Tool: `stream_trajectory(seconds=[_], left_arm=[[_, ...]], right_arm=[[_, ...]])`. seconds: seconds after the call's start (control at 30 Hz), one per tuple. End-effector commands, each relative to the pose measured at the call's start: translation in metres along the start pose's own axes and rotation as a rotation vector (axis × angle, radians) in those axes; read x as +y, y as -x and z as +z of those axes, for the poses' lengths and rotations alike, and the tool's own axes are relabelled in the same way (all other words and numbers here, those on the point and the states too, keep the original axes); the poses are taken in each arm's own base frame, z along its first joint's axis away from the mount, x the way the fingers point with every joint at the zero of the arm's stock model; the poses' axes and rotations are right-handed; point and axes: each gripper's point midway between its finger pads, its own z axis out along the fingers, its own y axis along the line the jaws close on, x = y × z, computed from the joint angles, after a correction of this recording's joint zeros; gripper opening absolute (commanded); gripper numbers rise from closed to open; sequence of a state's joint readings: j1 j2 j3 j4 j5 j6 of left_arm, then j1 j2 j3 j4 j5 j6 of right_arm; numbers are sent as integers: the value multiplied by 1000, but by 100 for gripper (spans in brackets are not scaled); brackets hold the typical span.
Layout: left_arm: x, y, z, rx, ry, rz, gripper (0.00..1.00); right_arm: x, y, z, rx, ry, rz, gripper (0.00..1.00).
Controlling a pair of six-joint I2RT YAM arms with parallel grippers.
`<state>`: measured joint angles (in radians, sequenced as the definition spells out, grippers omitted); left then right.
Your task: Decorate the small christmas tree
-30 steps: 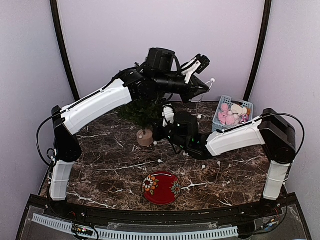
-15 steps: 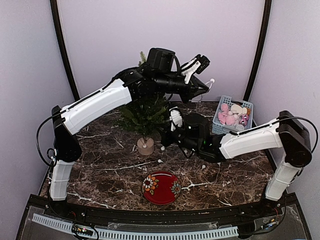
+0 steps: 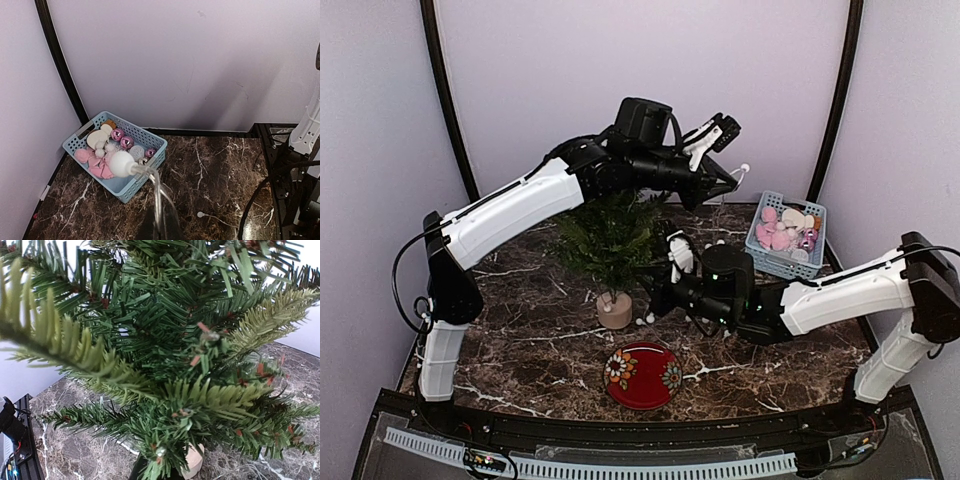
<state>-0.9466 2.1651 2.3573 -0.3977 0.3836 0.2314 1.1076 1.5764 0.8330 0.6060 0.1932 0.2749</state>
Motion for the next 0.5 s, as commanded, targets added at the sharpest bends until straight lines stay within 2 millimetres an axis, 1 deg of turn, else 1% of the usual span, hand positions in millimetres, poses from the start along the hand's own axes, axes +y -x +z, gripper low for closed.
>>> stream_trajectory(seconds=[0.0, 0.03, 0.2, 0.23, 0.27, 0.3, 0.33, 0.37, 0.4, 0.43, 0.47], left_arm=[[-11, 39, -31, -63, -18, 21, 0], [-13, 37, -30, -55, -24, 17, 0], [-14, 32, -33, -39, -27, 10, 0], [-16, 37, -37, -51, -30, 15, 0], [-17, 30, -34, -39, -37, 10, 0], [-19, 37, -40, -61, -42, 18, 0], [-21, 29, -37, -47, -52, 10, 0], [-25, 34, -41, -65, -62, 17, 0], [-27, 28, -39, -56, -73, 11, 0], [-29, 31, -43, -66, -75, 15, 0], [-31, 27, -42, -60, -84, 12, 0]], right_arm=[[9, 4, -6, -29, 20, 35, 0], [9, 5, -7, -30, 18, 35, 0], [8, 12, -16, -47, -3, 29, 17], [7, 13, -17, -48, -5, 26, 19], [6, 11, -17, -43, -7, 25, 20], [7, 8, -17, -34, -5, 23, 21], [8, 6, -17, -26, -4, 20, 25], [8, 4, -17, -19, -1, 22, 29], [9, 3, -18, -14, 0, 21, 32], [9, 2, -19, -12, 0, 22, 34], [9, 2, -20, -13, -2, 24, 35]])
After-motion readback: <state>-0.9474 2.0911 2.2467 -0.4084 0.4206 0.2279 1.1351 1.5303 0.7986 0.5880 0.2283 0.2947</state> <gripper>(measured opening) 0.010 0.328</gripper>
